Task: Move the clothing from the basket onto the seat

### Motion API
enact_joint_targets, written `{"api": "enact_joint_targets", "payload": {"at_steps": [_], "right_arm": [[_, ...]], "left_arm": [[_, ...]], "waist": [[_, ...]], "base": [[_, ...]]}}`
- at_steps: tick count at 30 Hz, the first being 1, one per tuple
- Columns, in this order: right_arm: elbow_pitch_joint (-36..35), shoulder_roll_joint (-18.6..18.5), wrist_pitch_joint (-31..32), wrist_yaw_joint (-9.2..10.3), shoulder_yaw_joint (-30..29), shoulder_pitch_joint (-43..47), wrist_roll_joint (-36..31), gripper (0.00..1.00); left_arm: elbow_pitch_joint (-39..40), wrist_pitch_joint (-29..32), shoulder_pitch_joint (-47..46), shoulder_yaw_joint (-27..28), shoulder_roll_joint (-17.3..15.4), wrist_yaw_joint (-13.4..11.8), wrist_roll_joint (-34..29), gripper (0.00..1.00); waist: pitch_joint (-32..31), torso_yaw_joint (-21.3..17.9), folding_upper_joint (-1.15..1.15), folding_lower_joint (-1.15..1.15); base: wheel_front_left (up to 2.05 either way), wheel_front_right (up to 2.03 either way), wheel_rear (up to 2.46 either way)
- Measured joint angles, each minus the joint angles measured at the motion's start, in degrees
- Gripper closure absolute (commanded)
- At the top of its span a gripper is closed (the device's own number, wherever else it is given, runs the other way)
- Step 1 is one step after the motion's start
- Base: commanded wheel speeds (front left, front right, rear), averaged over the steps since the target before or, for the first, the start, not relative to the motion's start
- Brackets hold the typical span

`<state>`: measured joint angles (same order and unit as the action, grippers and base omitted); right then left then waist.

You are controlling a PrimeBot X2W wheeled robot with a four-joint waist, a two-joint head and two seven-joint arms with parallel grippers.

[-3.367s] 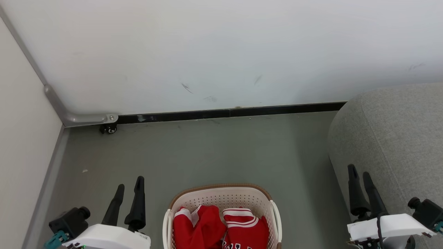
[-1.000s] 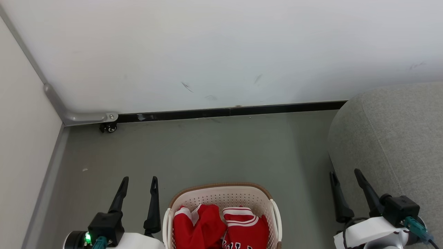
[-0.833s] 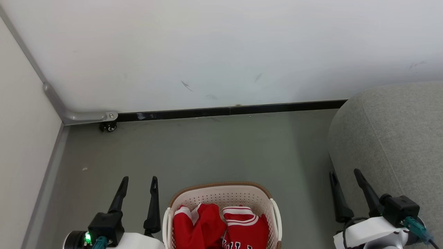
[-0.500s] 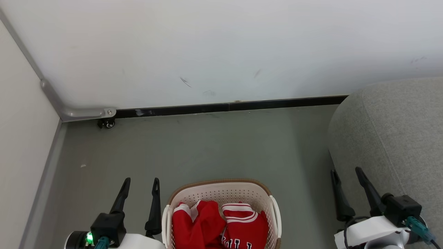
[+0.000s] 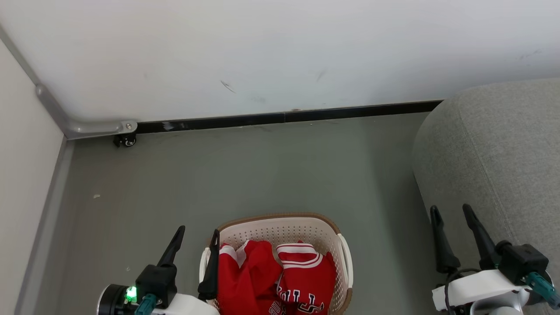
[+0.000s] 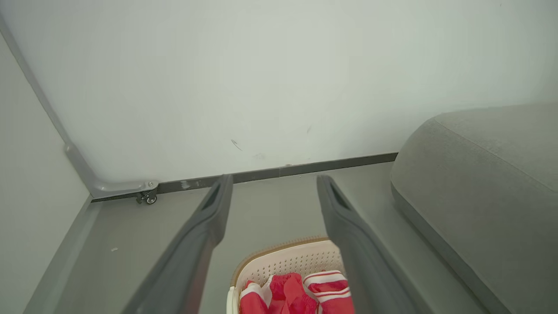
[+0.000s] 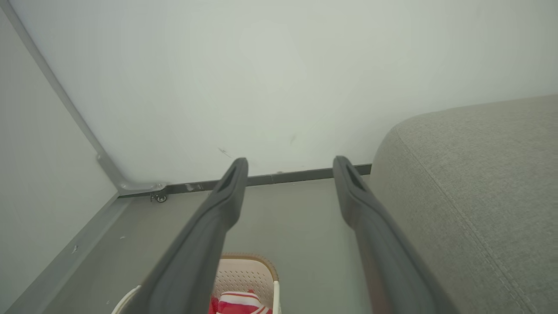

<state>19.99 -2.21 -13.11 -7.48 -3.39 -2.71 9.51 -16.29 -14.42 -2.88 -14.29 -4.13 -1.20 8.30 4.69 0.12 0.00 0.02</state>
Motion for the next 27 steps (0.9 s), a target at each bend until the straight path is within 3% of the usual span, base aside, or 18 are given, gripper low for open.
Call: {"api": "enact_joint_targets", "payload": {"at_steps": [27], "right_arm": [[-6.6, 0.0, -0.5, 0.0, -2.4, -4.3, -0.6, 0.0]], "left_arm": [[-10.8, 0.0, -11.3, -3.7, 0.5, 2.0, -3.6, 0.0]], "waist": [[12.2, -3.3, 0.0, 0.0]], "base": [[0.0, 0.0, 0.0]]}}
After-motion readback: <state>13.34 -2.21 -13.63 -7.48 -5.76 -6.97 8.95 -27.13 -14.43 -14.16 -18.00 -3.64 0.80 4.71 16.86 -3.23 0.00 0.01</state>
